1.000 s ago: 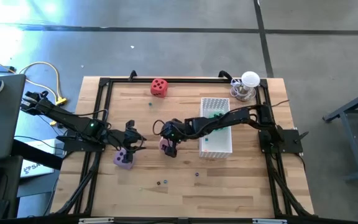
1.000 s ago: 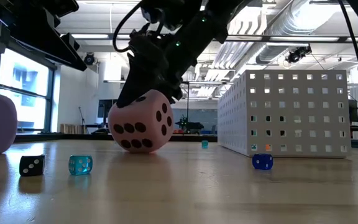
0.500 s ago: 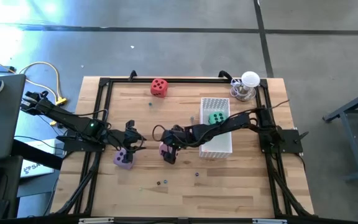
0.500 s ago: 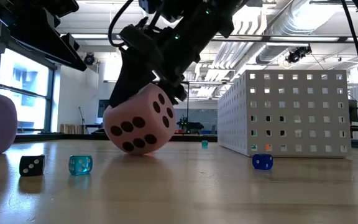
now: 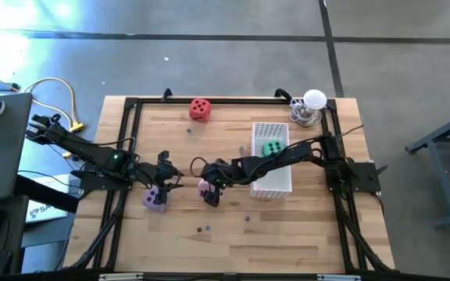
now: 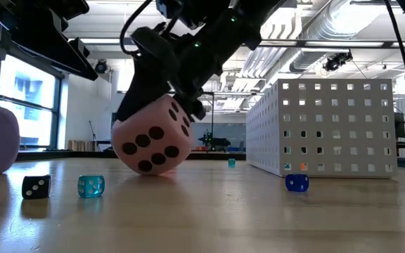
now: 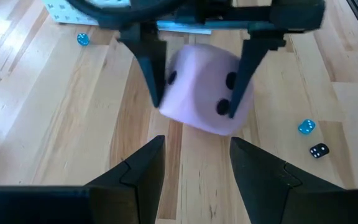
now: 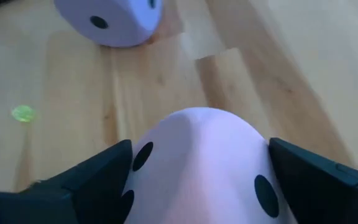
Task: Pick & Place Dice
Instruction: Put the pink die into the white bin
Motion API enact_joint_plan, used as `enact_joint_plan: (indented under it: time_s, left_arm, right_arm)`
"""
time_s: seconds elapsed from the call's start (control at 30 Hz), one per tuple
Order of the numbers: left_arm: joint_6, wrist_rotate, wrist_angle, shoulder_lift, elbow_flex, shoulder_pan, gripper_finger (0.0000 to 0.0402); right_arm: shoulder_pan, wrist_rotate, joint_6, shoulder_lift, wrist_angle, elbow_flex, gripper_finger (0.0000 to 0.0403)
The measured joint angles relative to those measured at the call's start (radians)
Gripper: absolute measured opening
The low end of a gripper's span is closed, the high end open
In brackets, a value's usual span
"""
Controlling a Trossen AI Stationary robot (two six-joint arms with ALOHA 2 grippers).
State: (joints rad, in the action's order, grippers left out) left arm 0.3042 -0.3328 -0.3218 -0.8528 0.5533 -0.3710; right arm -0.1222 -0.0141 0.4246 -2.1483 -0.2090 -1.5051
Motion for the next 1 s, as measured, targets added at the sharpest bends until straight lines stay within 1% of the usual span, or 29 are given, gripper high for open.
enact_joint_plan:
  time_s: [0.07,0.1,0.6,1.0]
  left_arm:
    - [0.000,0.000,0.000,0.000,0.000,0.000,0.0174]
    - [0.000,0.000,0.000,0.000,0.000,0.000,0.0174]
    - [0.003,0.000,0.000,0.000,0.000,0.000,0.0174]
    - [0.003,0.000,0.000,0.000,0.000,0.000,0.0174]
  right_arm:
    - [0.001,0.029,0.006,0.000,0.005,0.001,0.0318]
    - [0.002,0.038,0.011,0.000,0.006,0.001,0.0310]
    - [0.007,0.054,0.024,0.000,0.004,0.002,0.0303]
    - [0.013,0.063,-0.055,0.008,0.022,0.003,0.0298]
